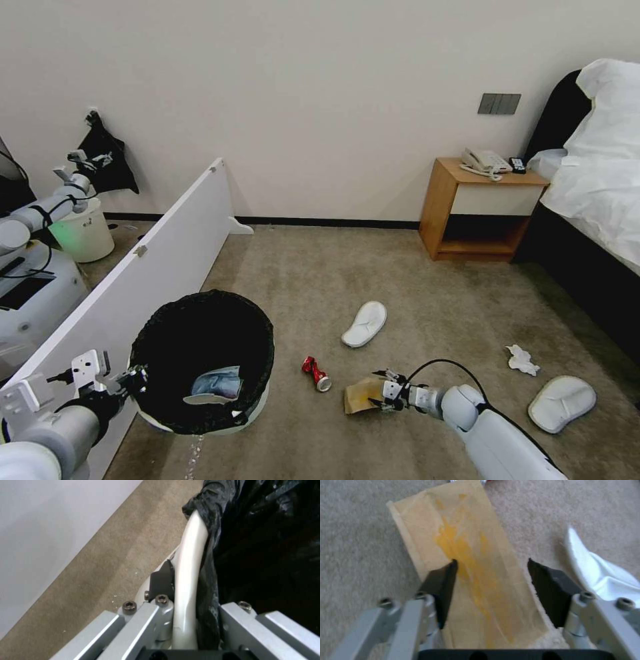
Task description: Pick up the trash bin, then pick up the garbage from the floor and place it into the trash bin.
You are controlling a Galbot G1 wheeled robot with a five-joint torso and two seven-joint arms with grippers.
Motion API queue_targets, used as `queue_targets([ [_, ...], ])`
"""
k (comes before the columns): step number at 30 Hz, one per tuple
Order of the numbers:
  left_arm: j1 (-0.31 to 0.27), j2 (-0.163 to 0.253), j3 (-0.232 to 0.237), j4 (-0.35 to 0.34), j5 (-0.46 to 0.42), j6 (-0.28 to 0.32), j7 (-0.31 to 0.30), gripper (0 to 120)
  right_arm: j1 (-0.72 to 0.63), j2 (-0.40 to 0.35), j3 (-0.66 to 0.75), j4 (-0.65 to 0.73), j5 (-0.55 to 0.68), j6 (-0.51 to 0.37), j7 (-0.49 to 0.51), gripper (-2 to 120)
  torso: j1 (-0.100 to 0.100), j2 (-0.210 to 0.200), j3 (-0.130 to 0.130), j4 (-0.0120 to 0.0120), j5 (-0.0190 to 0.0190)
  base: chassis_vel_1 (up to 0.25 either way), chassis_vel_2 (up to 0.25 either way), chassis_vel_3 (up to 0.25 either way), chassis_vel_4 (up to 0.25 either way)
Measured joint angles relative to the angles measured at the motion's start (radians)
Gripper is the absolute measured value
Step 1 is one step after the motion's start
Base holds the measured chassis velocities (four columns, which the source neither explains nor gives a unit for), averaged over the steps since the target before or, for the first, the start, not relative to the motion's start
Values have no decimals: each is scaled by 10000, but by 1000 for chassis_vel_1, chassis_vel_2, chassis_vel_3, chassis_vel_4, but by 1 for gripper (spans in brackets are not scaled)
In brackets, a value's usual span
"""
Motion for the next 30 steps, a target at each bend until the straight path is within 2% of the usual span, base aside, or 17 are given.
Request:
queue_targets([
  [3,12,-1,-3,0,0,0,0,1,54,65,-28,-137,124,29,-19,50,0,0,0,-1,-1,0,0,0,0],
  [5,36,-2,-22,-2,-2,0,4,1,183,250,-54,-514,306,127,-50,36,0,0,0,0,0,0,0,0,0],
  [6,36,-2,-22,-2,-2,0,4,1,183,250,-54,-514,306,127,-50,36,0,0,0,0,0,0,0,0,0],
  [9,34,-2,-30,-5,-5,0,7,1,383,579,-89,-1114,527,302,-155,22,0,0,0,1,0,0,0,0,0],
  [10,34,-2,-30,-5,-5,0,7,1,383,579,-89,-1114,527,302,-155,22,0,0,0,1,0,0,0,0,0],
  [12,36,-1,-34,2,-14,0,14,1,390,555,-325,-1150,949,305,-281,10,0,0,0,1,0,0,0,0,0],
  [13,36,-1,-34,2,-14,0,14,1,390,555,-325,-1150,949,305,-281,10,0,0,0,1,0,0,0,0,0],
  [15,28,5,-40,14,-24,0,17,1,428,542,-485,-1211,1197,295,-364,1,0,0,0,1,0,0,0,0,0],
  [25,59,23,-78,7,-36,0,20,1,374,436,-615,-1077,1408,240,-465,0,0,0,0,1,1,0,0,0,0],
  [30,69,26,-97,-14,-42,0,23,1,222,118,-589,-658,1638,218,-474,0,0,0,0,2,3,0,0,0,0],
])
